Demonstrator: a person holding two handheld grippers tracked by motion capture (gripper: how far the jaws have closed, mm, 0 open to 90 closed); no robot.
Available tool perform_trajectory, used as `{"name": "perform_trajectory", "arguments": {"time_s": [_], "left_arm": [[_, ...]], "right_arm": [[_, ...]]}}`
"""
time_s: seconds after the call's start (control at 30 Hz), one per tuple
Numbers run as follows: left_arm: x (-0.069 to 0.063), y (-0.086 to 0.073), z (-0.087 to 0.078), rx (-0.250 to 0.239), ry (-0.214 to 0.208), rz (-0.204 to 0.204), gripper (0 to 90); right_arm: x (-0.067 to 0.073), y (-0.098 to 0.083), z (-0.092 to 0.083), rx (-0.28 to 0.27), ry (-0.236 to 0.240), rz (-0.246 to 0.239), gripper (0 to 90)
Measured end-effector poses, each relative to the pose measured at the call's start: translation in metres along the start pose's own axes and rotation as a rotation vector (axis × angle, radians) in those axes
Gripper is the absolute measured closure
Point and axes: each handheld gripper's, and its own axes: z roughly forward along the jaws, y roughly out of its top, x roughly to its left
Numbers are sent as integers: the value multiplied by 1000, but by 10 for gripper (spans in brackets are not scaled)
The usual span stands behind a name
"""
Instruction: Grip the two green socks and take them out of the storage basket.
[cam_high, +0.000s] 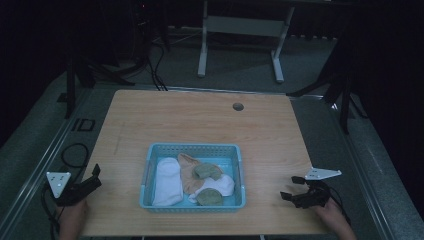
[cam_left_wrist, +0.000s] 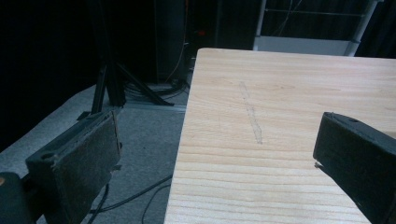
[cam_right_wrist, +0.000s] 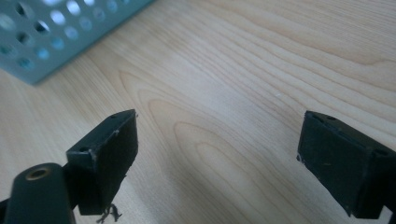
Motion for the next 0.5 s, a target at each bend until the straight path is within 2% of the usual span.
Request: {"name": "perform_trajectory", "arguments": {"time_s": [0.07,0.13,0.17,0.23,0.33,0.5], "left_arm": [[0,0,0,0,0,0,7],[0,0,0,0,0,0,7],[0,0,0,-1,0,1,7],[0,0,0,0,0,2,7],[0,0,0,0,-2,1,7],[0,0,0,0,-4,1,7]], "right_arm": [[2,3,2,19,34,-11,126],[4,5,3,25,44,-18,129],[8,8,6,48,46,-54,129],[10,12,7,55,59,-72,128],[13,16,9,69,70,-86,126],[15,23,10,63,87,-71,126]]}}
